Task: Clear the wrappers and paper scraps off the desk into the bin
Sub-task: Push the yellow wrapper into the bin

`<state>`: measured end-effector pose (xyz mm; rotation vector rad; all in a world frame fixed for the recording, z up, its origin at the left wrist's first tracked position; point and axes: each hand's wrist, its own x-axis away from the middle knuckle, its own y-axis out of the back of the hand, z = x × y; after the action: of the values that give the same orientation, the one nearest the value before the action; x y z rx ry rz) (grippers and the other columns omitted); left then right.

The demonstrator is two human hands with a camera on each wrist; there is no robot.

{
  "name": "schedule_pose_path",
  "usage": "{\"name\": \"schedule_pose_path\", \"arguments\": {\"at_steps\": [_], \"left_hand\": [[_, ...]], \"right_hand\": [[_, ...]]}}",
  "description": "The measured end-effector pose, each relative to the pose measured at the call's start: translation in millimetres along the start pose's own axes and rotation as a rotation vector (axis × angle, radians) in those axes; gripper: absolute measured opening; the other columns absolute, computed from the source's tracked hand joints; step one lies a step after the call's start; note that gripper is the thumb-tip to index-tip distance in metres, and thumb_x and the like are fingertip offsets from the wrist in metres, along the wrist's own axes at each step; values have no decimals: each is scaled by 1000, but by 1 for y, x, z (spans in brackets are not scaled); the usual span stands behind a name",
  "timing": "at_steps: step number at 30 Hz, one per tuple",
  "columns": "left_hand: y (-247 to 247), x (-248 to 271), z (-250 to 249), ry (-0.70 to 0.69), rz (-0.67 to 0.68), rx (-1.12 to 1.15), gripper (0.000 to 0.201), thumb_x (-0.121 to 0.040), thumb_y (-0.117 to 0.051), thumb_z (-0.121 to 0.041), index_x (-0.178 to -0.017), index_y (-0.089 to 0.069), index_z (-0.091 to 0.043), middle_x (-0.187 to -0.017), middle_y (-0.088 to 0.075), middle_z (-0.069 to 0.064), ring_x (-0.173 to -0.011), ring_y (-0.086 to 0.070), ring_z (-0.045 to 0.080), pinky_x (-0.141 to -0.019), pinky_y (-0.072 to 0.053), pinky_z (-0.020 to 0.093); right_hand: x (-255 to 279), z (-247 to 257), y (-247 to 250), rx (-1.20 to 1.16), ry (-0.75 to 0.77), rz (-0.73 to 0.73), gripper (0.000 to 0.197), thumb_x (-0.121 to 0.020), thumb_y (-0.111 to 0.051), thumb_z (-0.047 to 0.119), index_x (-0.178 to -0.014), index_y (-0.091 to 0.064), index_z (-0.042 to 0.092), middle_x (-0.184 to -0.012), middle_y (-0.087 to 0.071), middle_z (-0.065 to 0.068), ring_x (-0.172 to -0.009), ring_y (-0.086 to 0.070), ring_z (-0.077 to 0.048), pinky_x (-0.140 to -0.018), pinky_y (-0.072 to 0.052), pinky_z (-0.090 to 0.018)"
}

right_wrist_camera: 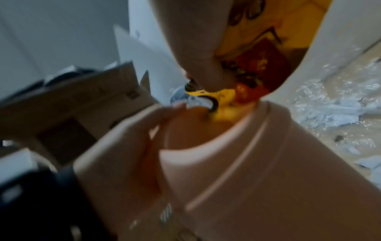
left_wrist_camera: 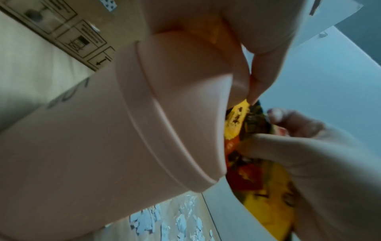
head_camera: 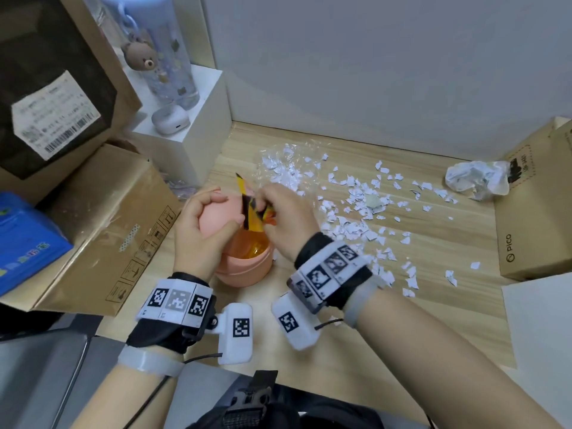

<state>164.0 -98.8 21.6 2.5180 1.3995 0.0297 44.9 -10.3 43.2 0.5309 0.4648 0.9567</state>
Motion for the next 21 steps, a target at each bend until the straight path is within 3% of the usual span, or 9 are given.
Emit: {"name": "schedule_pose_path", "arguments": {"at_steps": [4,7,10,12,14,16,18,20,21], "left_hand": [[1,-2,3,-1,24,36,32,-59,-69,-36,-89,-56,-35,-115,-56,-15,-112,-51,1,-101,-38,26],[0,-3,4,-8,33,42,31,-62,-71,-26,-89,-56,-31,-114,-56,-15,-109,-50,-6,-98,-35,13],[0,-2,5,-22,23,21,33,-62,-71,-24,-92,-57,-22,-113,-55,-14,-111,-50,-3,-99,-33,12],[0,-2,5,-30,33,11,34,-63,-71,-22,-94,-57,-19,-114,-55,-15,-111,-49,-4,-98,-33,12],[0,-2,5,-21,54,15,32,-65,-70,-20,-93,-57,-23,-115,-54,-16,-109,-48,-8,-96,-34,9],[0,-3,5,-18,54,21,31,-65,-70,-19,-90,-56,-29,-114,-54,-16,-108,-48,-9,-94,-33,7],[-1,-4,5,-18,46,29,31,-64,-70,-19,-89,-55,-31,-113,-55,-16,-109,-49,-6,-95,-34,9],[-1,-4,5,-18,42,36,31,-63,-71,-21,-88,-56,-31,-112,-55,-17,-110,-50,-2,-96,-35,11],[-1,-5,5,-17,41,39,31,-63,-71,-22,-88,-56,-32,-112,-55,-18,-111,-50,-1,-96,-35,12]], "right_hand": [[6,-6,-22,69,51,122,9,-66,-52,4,-75,-55,4,-81,-60,-11,-81,-53,-29,-71,-44,-38],[12,-14,-23,264,130,156,24,-73,-48,28,-76,-60,7,-82,-64,-8,-85,-55,-27,-81,-37,-34],[17,-14,-18,571,253,181,48,-78,-35,51,-76,-66,15,-83,-69,2,-99,-58,-16,-108,-6,-41],[17,-10,-15,626,232,379,66,-79,-22,63,-87,-69,17,-98,-70,-1,-119,-47,-13,-110,14,-46],[14,-7,-16,640,188,560,81,-77,-9,70,-94,-70,19,-103,-69,-5,-128,-36,-15,-111,20,-45],[6,-7,-15,574,148,645,78,-82,-14,69,-89,-72,18,-90,-69,-8,-123,-39,-16,-114,12,-42],[1,-9,-10,358,125,618,56,-86,-37,55,-77,-71,12,-72,-63,-6,-101,-48,-18,-112,-14,-40],[0,-15,-6,80,93,378,32,-85,-55,34,-75,-65,6,-73,-62,-9,-77,-49,-18,-86,-41,-38],[0,-18,-3,-13,71,216,21,-83,-59,26,-77,-63,5,-76,-60,-10,-71,-49,-17,-75,-43,-35]]}}
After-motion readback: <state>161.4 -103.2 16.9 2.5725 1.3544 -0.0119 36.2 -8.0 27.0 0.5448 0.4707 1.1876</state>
